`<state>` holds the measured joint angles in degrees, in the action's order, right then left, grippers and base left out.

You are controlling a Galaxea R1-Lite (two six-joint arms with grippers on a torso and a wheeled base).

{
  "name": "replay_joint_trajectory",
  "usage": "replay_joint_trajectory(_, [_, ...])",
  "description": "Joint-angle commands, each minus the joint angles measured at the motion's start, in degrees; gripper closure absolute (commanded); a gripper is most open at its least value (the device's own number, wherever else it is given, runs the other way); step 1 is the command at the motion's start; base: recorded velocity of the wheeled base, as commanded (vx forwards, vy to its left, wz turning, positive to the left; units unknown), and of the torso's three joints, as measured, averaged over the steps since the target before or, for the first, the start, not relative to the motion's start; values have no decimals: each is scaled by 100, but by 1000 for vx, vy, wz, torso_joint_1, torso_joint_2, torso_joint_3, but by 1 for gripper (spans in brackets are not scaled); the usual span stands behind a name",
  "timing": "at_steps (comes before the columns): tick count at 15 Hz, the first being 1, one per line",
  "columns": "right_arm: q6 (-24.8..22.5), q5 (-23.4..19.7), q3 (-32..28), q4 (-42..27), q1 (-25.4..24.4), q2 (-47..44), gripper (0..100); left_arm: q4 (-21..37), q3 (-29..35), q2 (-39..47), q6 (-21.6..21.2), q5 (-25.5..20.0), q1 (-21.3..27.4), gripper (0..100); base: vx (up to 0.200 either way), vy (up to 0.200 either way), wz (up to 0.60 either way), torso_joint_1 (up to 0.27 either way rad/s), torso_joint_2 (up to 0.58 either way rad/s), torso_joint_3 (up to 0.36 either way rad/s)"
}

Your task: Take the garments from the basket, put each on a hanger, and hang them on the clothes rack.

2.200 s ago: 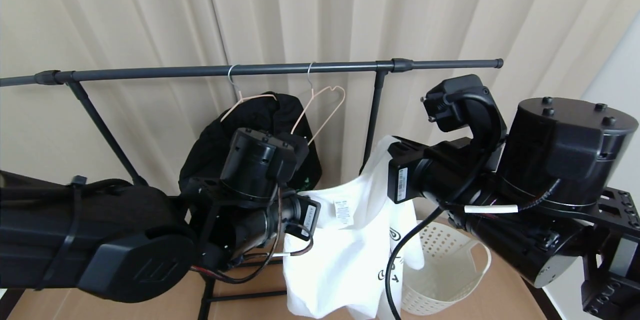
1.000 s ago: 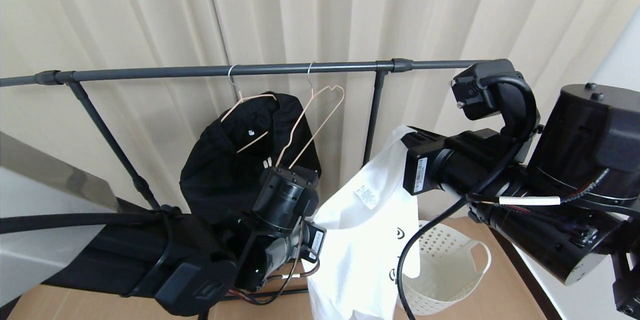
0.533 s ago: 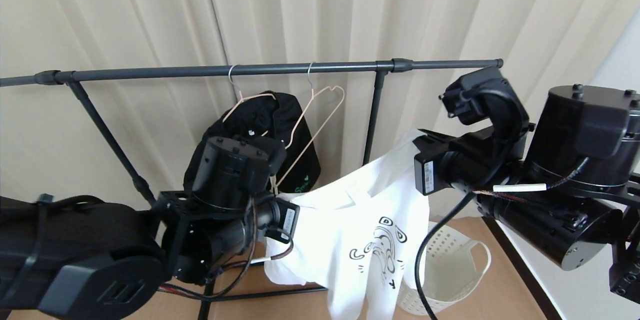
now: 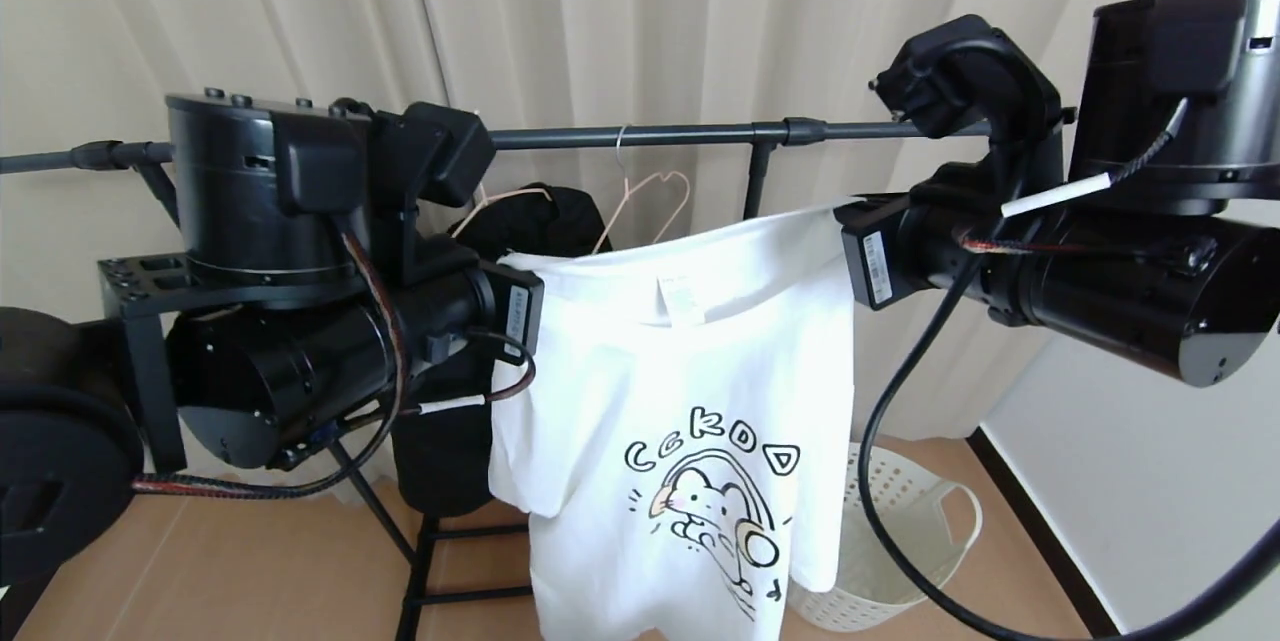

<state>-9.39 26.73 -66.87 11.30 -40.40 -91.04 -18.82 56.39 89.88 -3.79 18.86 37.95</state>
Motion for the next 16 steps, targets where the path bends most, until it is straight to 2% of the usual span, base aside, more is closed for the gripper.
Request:
replay_joint_trajectory(1, [104, -54, -81, -5, 173, 16, 100, -7, 214, -102, -25, -14, -7, 100, 0, 0, 0, 0, 0, 0])
replay_joint_trajectory(2, [244, -81, -72, -31, 173, 51, 100, 1, 284, -85, -104, -84, -7, 100, 0, 0, 0, 0, 0, 0])
replay_joint_trajectory(7, [253, -177, 297, -84, 85, 262, 100, 1, 926, 258, -368, -313, -16, 100, 0, 0, 0, 0, 0, 0])
replay_joint_trajectory(8, [253, -177, 525, -93, -126, 447, 100, 1, 1163, 434, -421, -682, -95, 100, 0, 0, 0, 0, 0, 0])
replay_joint_trajectory(9, [244, -177, 657, -119, -249, 579, 100, -7, 1330, 566, -500, -822, -112, 100, 0, 0, 0, 0, 0, 0])
replay_joint_trajectory(11, [253, -177, 859, -260, -486, 746, 100, -16, 1647, 847, -570, -866, -200, 100, 0, 0, 0, 0, 0, 0])
replay_joint_trajectory(13, [262, -177, 1193, -286, -732, 974, 100, -25, 1875, 1075, -553, -1200, -323, 100, 0, 0, 0, 0, 0, 0])
replay_joint_trajectory(16, [552, -177, 1642, -286, -1102, 1159, 100, -34, 2411, 1444, -570, -1359, -341, 100, 0, 0, 0, 0, 0, 0])
